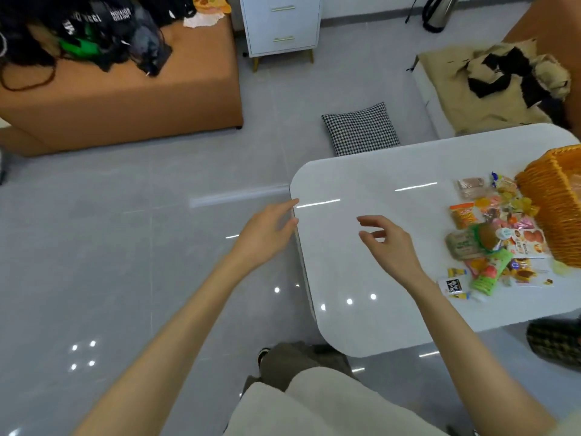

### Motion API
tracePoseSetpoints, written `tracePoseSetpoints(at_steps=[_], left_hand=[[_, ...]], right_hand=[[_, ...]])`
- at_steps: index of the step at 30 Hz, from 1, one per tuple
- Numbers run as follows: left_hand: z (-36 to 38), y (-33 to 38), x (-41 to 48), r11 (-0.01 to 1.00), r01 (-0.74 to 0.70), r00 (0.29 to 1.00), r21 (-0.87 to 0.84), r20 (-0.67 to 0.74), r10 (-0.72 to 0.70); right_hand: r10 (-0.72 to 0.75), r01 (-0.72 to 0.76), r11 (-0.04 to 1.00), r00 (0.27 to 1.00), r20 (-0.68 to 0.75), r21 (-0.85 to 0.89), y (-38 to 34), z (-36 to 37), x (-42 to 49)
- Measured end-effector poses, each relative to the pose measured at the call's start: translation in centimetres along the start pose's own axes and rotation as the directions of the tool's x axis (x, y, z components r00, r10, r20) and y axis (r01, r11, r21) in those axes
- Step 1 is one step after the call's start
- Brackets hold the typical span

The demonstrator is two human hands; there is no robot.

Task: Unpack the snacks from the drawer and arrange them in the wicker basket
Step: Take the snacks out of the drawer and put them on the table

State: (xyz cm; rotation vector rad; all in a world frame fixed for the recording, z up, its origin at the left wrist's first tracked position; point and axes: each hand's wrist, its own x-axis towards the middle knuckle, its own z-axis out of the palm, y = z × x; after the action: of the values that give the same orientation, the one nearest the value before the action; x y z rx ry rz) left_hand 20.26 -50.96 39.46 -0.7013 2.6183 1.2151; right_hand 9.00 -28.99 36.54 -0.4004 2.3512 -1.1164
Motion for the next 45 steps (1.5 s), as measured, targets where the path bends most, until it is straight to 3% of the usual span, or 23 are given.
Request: tracePoseSetpoints(at_steps=[8,13,18,24,29,35,41,45], left_hand=[[-8.1,-3.5,8.6,0.986,-0.146,0.986,-0.084,0.069,0.152],[-13.3,-4.5,20.1,0.982,-0.184,0.974,-0.028,0.127,0.187],[-19.7,-1.4,34.7,0.967,-0.253,0.955,0.029,0.166,0.245],[-23.5,2.5,47.0,0.921,-0.386,0.868,0.05,0.358,0.344],[-22.8,7.2,59.3,0.824,-0.565,0.72,0.038,0.511,0.47],[-21.4,15.0,72.1,0.636,-0.771,0.445,-0.025,0.693,0.567],[-17.0,24.2,80.3,0.476,-0.873,0.188,-0.109,0.825,0.533],[-12.4,29.1,83.6,0.407,-0.899,0.064,-0.159,0.873,0.483]], right_hand=[[0.063,-0.055,0.996,0.99,-0.125,0.063,-6.4,6.1,7.6],[0.126,-0.112,0.989,0.978,-0.167,0.092,-10.1,8.3,18.2],[0.183,-0.149,0.977,0.952,-0.243,0.153,-15.7,6.1,29.2],[0.33,-0.272,0.939,0.884,-0.332,0.21,-18.6,3.6,36.9],[0.454,-0.354,0.889,0.765,-0.457,0.291,-18.4,1.5,44.5],[0.64,-0.394,0.766,0.53,-0.555,0.507,-19.2,0.0,52.7],[0.777,-0.366,0.629,0.278,-0.564,0.686,-19.6,-3.0,57.7],[0.84,-0.343,0.538,0.146,-0.523,0.77,-17.5,-4.9,61.0]])
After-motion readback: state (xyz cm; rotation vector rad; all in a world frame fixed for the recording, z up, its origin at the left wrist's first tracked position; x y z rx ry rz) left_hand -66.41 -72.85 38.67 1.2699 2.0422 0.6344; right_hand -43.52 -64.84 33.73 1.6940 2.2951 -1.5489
